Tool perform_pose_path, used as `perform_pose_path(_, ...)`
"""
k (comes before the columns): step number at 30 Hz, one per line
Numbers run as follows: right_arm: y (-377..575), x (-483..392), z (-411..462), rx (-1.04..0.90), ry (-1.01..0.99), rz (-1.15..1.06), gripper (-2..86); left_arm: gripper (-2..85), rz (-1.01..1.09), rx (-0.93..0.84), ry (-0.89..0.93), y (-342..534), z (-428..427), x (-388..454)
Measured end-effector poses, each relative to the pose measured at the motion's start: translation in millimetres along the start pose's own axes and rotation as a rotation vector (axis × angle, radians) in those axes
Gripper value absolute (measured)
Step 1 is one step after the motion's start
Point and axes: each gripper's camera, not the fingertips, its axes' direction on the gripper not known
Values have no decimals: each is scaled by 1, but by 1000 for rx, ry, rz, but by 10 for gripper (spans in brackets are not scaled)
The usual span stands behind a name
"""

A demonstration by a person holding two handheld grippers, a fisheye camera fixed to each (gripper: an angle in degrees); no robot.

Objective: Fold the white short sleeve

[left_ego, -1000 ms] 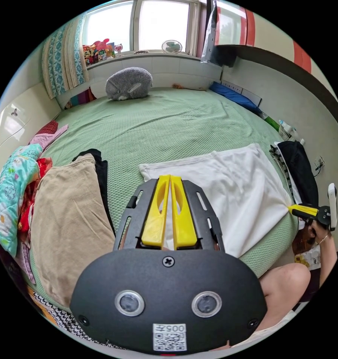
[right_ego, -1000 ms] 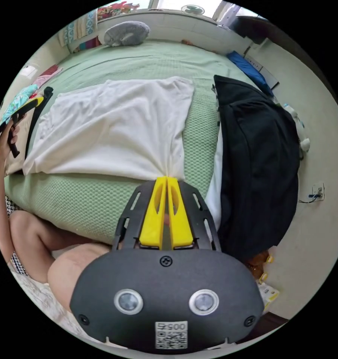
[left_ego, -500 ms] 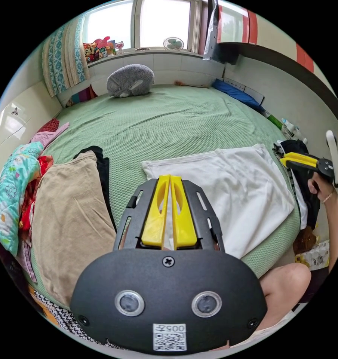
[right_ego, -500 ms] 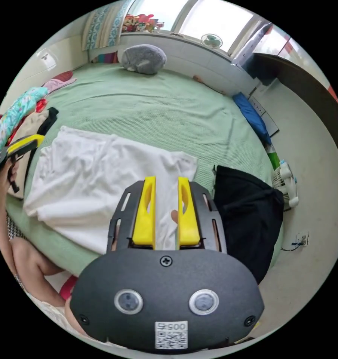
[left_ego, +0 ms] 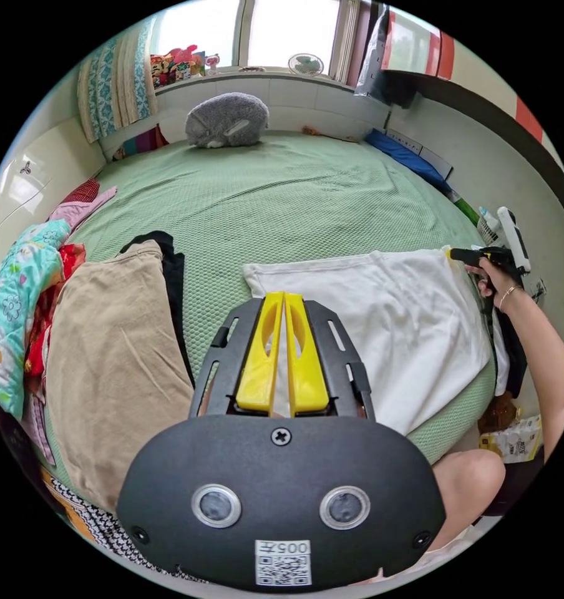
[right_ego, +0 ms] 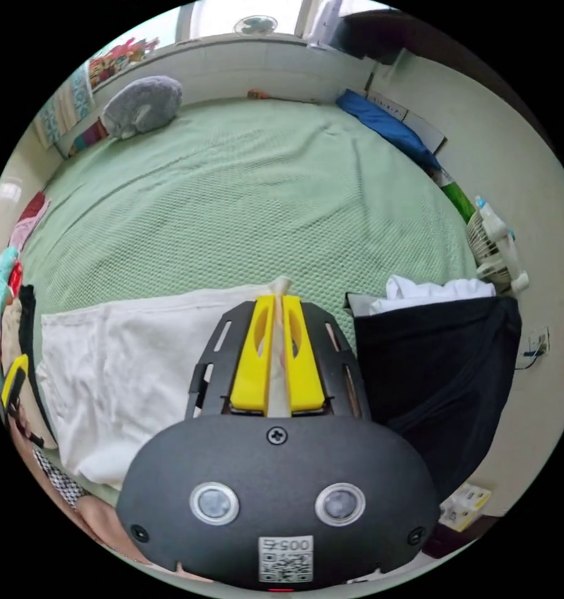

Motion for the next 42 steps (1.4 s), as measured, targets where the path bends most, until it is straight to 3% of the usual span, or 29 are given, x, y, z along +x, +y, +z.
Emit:
perform_pose_path(7, 71, -1, -107, 220, 18, -134, -11, 39, -29, -12, 8, 2, -16, -8)
perform_pose_path(18, 318, 21, -290, 405, -291, -293, -15, 56, -11, -13, -49, 46, -70, -1)
perform_pose_path(27, 497, 56, -293, 248, -308, -234, -16, 52, -4, -86, -19, 90, -118, 23)
perform_pose_path(35, 528, 93, -301, 257, -378, -137, -16, 95, 56, -233, -88, 126, -111, 28)
perform_pose_path(42, 542, 86, -299, 254, -359, -156, -16, 121, 120, -150, -226, 140, -96, 36)
